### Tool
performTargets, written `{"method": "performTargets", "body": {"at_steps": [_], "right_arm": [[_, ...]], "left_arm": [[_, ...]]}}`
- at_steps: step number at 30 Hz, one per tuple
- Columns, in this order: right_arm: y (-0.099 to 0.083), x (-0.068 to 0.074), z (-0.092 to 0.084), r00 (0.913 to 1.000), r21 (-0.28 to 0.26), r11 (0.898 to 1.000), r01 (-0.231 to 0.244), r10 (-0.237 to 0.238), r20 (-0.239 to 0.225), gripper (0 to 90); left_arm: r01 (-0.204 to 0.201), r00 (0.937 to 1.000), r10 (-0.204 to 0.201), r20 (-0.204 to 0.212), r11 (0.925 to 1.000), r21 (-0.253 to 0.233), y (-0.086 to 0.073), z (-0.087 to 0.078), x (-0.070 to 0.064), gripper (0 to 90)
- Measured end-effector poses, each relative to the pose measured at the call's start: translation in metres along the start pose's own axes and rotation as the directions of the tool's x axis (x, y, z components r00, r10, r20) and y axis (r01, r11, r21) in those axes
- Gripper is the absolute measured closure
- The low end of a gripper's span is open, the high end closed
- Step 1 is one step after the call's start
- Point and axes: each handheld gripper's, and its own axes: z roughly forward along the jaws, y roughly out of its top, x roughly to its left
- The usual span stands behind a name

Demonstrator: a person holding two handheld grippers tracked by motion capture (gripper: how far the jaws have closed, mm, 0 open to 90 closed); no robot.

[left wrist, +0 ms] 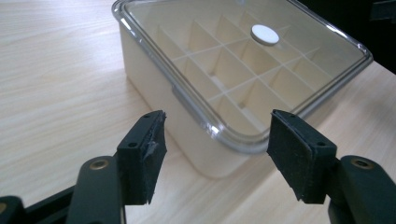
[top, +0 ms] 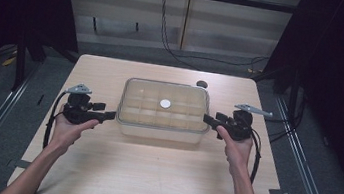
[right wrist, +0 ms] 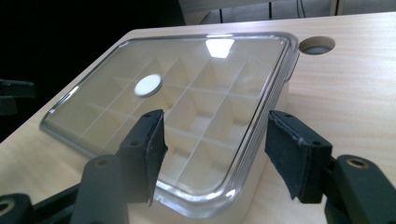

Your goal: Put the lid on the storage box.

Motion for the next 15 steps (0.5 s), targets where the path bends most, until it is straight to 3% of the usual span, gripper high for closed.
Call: {"method": "performTargets", "body": {"at_steps": [6, 15], "right_arm": [[-0.016, 0.011, -0.022, 0.999, 0.018, 0.999, 0.044, -0.044, -0.011, 37.8], [-0.037, 0.018, -0.05, 0.9983, 0.019, 0.998, 0.057, -0.057, -0.008, 37.4]], "left_arm": [[-0.002, 0.9999, 0.003, -0.011, 0.9996, 0.026, -0.017, -0.019, 0.002, 35.4], [-0.027, 0.9992, 0.029, -0.028, 0.9981, 0.056, -0.04, -0.036, -0.009, 33.4]]}}
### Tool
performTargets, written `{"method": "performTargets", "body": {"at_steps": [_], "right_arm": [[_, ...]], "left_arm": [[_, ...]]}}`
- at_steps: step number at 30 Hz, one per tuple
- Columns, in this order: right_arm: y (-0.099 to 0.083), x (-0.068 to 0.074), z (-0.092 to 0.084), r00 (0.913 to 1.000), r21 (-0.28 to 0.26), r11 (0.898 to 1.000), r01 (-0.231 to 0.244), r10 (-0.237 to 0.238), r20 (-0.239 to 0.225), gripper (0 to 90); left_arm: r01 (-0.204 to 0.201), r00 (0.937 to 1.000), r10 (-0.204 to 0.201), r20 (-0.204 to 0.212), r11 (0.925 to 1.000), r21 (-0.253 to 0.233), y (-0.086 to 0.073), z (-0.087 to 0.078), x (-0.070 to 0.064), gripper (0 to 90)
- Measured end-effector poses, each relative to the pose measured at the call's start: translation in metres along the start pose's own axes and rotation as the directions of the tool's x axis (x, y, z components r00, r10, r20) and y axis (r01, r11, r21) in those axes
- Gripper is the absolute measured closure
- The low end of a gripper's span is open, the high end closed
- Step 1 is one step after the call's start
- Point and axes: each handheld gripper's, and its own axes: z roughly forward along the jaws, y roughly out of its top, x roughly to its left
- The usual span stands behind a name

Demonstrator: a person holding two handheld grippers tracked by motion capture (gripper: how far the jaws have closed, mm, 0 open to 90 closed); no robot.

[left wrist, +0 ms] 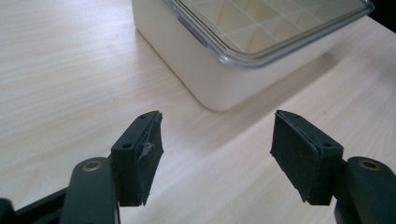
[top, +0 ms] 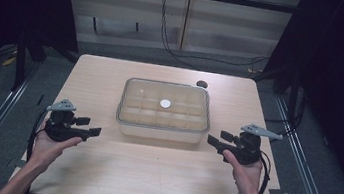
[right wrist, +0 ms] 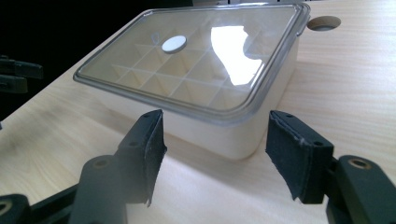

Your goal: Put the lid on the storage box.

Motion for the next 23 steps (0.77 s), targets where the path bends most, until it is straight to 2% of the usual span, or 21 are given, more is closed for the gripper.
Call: {"method": "performTargets", "body": {"at_steps": [4, 8, 12, 14, 15, 21, 23], "right_arm": [[-0.014, 0.0, -0.01, 0.9999, 0.001, 1.0, -0.013, 0.013, 0.01, 37.2], [-0.028, -0.001, -0.016, 0.9992, 0.01, 1.0, -0.026, 0.026, 0.029, 36.6], [-0.039, -0.001, -0.021, 0.999, 0.02, 0.999, -0.033, 0.032, 0.033, 35.3], [-0.044, -0.001, -0.023, 0.9984, 0.025, 0.999, -0.044, 0.043, 0.037, 34.8], [-0.047, 0.0, -0.025, 0.9983, 0.024, 0.999, -0.045, 0.044, 0.037, 34.6], [-0.063, 0.002, -0.031, 0.9978, 0.01, 0.999, -0.045, 0.044, 0.049, 32.1], [-0.067, 0.002, -0.031, 0.9976, 0.015, 0.999, -0.037, 0.036, 0.06, 31.2]], "left_arm": [[0.012, 0.9999, -0.011, 0.005, 0.9998, -0.018, -0.011, -0.01, -0.007, 32.4], [0.004, 0.9999, -0.003, -0.011, 1.0, 0.005, -0.023, -0.012, -0.013, 31.5], [0.001, 0.9999, -0.001, 0.01, 0.9994, 0.034, -0.037, -0.012, -0.017, 30.0], [0.012, 0.9996, -0.013, 0.025, 0.9992, 0.038, -0.044, -0.012, -0.02, 29.3], [-0.006, 0.9999, 0.005, 0.016, 0.999, 0.045, -0.048, -0.013, -0.022, 29.4], [-0.047, 0.9989, 0.047, -0.005, 0.9984, 0.031, -0.06, -0.016, -0.035, 29.2], [-0.054, 0.9985, 0.053, 0.008, 0.9977, 0.041, -0.064, -0.013, -0.036, 28.8]]}}
